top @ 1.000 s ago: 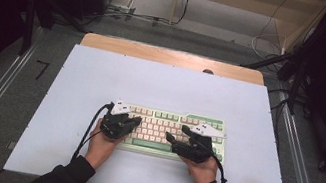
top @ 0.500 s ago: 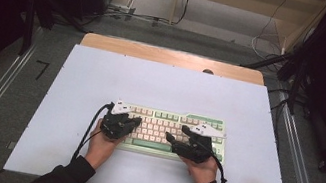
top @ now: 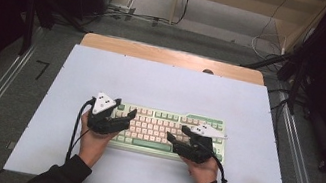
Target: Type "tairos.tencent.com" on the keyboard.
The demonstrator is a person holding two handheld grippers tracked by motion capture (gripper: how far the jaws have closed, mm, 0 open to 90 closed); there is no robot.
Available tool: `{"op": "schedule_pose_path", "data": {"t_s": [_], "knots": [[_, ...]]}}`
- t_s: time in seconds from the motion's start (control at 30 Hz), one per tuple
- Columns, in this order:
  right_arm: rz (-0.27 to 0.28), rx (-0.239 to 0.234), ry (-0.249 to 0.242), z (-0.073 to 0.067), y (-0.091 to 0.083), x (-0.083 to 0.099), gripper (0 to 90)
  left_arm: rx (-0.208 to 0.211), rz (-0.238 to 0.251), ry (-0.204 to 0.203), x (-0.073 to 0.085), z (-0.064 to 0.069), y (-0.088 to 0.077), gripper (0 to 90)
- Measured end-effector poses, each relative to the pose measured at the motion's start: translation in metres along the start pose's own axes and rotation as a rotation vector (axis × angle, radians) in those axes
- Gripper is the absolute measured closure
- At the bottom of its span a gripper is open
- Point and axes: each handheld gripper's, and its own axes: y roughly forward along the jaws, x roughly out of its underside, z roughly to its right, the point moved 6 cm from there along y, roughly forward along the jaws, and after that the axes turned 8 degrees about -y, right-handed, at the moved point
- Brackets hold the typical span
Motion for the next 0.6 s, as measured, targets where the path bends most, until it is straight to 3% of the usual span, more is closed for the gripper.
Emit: {"op": "schedule_pose_path", "data": {"t_s": [0.17,0.27,0.33,0.6], "knots": [[0.017,-0.011,-0.032,-0.005,-0.002,-0.002,59.8,-0.066,0.002,-0.065,0.001,-0.021,0.001,23.8],[0.023,-0.021,-0.043,-0.007,-0.002,-0.002,79.9,-0.081,-0.008,-0.078,0.003,-0.027,0.003,24.3],[0.022,-0.025,-0.054,-0.009,-0.002,-0.002,86.9,-0.078,-0.009,-0.087,0.004,-0.027,0.004,24.4],[0.017,-0.064,-0.078,-0.019,0.003,-0.004,87.4,-0.075,-0.005,-0.077,0.004,-0.024,0.003,27.0]]}}
